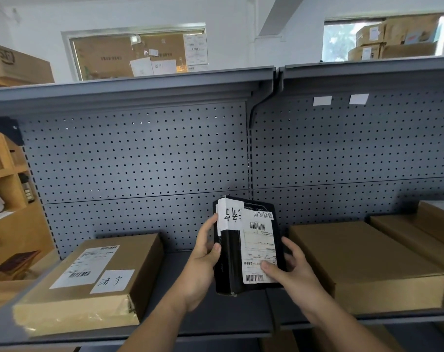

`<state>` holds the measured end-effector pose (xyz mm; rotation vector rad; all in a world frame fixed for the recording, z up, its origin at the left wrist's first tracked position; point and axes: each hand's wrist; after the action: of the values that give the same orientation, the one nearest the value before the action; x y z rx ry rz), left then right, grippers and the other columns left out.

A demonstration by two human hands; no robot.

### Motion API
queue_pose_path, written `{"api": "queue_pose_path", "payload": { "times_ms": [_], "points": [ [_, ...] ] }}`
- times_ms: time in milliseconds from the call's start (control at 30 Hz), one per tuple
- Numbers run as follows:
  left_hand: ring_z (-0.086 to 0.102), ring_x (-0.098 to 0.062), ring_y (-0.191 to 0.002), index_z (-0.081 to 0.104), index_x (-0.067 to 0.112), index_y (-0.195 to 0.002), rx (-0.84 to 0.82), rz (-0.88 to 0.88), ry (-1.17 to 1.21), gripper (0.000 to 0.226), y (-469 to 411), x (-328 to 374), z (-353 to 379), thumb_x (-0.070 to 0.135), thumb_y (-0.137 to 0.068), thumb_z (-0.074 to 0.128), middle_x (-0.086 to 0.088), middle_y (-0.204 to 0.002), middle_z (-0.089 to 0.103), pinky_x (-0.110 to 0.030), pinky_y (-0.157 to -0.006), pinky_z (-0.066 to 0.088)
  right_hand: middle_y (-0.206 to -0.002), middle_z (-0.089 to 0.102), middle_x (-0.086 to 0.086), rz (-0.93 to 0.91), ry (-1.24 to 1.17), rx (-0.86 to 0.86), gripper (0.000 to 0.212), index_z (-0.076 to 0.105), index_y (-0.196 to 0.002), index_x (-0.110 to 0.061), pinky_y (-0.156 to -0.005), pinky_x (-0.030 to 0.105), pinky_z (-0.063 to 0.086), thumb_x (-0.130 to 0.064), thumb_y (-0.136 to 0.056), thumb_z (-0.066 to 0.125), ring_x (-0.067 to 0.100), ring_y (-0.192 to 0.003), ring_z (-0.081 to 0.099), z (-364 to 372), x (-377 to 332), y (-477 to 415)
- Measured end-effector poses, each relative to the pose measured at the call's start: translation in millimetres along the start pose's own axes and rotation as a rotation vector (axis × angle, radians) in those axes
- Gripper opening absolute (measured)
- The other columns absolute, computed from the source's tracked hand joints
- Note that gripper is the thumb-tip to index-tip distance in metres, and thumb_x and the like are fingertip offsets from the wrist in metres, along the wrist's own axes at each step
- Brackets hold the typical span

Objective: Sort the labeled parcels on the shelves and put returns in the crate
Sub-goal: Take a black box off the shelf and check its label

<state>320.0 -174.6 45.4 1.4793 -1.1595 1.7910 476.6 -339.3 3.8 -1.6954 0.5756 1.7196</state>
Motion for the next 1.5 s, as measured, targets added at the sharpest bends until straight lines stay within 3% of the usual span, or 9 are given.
{"api": "queue_pose_path", "payload": {
  "times_ms": [67,133,367,533,700,800,1000,1167,1500],
  "points": [
    [0.062,-0.020,-0.128,0.042,0.055,-0.141,0.010,-0.018,0.001,0.045,-1.1,5.8,2.6,0.026,-0.107,0.050,0.002,-0.135,0.067,-0.051,-0.109,0.049,-0.130,0.059,-0.012,-0.071,-0.007,0.063,0.087,0.041,-0.144,-0.037,-0.079,0.013,0.055,-0.018,-0.075,0.091,-0.011,-0.104,0.061,1.0,-2.6,-0.5],
    [0.066,-0.016,-0.120,0.041,0.057,-0.136,0.073,0.009,-0.048,0.055,-2.8,8.3,6.6,0.019,-0.102,0.062,0.007,-0.122,0.072,-0.042,-0.100,0.057,-0.128,0.062,-0.013,-0.134,0.000,0.100,0.078,0.048,-0.142,-0.032,-0.075,0.009,0.054,-0.007,-0.079,0.086,-0.016,-0.099,0.063,1.5,-4.5,-3.0],
    [0.062,-0.016,-0.124,0.030,0.068,-0.137,0.268,0.048,0.141,0.079,-3.0,4.2,11.9,0.005,-0.100,0.061,-0.005,-0.130,0.065,-0.048,-0.109,0.049,-0.140,0.050,-0.018,-0.180,-0.091,0.166,0.096,0.030,-0.152,-0.050,-0.100,0.032,0.052,-0.035,-0.074,0.084,0.000,-0.121,0.059,8.4,-13.9,-0.9],
    [0.068,-0.019,-0.118,0.030,0.072,-0.134,0.299,0.067,0.273,0.084,0.0,-2.4,21.0,0.001,-0.099,0.060,-0.002,-0.132,0.065,-0.053,-0.093,0.058,-0.126,0.071,-0.003,-0.111,-0.244,0.125,0.076,0.040,-0.145,-0.042,-0.092,0.046,0.059,-0.017,-0.084,0.078,0.008,-0.110,0.071,20.8,-19.4,-1.2],
    [0.072,-0.022,-0.105,0.021,0.062,-0.146,0.380,0.086,0.238,0.080,-5.0,12.7,-6.2,0.019,-0.095,0.066,-0.012,-0.125,0.068,-0.046,-0.088,0.057,-0.113,0.077,-0.002,-0.141,-0.190,0.129,0.070,0.046,-0.145,-0.040,-0.083,0.043,0.061,0.001,-0.093,0.069,0.015,-0.104,0.074,2.9,-45.5,-10.4],
    [0.073,-0.022,-0.097,0.040,0.051,-0.143,0.282,0.010,0.075,0.059,-12.3,29.5,-32.7,0.023,-0.097,0.065,-0.013,-0.121,0.069,-0.041,-0.083,0.055,-0.113,0.077,-0.005,-0.164,-0.079,0.054,0.073,0.047,-0.142,-0.048,-0.091,0.045,0.060,0.004,-0.094,0.066,0.015,-0.103,0.075,-7.8,-64.5,-12.6],
    [0.072,-0.032,-0.109,0.047,0.044,-0.141,0.111,-0.118,0.047,0.065,-12.1,35.7,-40.0,0.006,-0.093,0.069,-0.008,-0.119,0.075,-0.056,-0.098,0.054,-0.128,0.063,-0.014,-0.218,-0.043,0.021,0.079,0.031,-0.152,-0.051,-0.085,0.019,0.054,-0.013,-0.095,0.070,-0.004,-0.108,0.068,-7.7,-89.4,-18.0],
    [0.072,-0.029,-0.110,0.033,0.056,-0.143,0.229,-0.047,0.257,0.070,-2.0,19.1,-21.7,0.009,-0.099,0.061,-0.001,-0.124,0.073,-0.055,-0.090,0.055,-0.148,0.048,-0.008,-0.192,-0.082,0.134,0.087,0.032,-0.146,-0.059,-0.110,0.043,0.046,-0.052,-0.071,0.075,0.001,-0.125,0.053,4.8,-71.9,-5.7],
    [0.071,-0.026,-0.112,0.020,0.067,-0.141,0.350,0.030,0.438,0.088,8.9,8.6,40.3,0.007,-0.096,0.066,-0.003,-0.124,0.073,-0.063,-0.091,0.056,-0.121,0.074,0.006,-0.153,-0.282,0.103,0.083,0.029,-0.152,-0.050,-0.093,0.051,0.059,-0.020,-0.089,0.074,0.023,-0.114,0.072,41.3,-62.1,-11.1]
  ]
}}
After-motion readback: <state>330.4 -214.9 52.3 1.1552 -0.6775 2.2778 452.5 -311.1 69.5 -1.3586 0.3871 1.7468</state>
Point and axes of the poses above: each hand's wrist, its own y-axis away from the middle knuckle, its own z-axis out of the palm, x = y × z
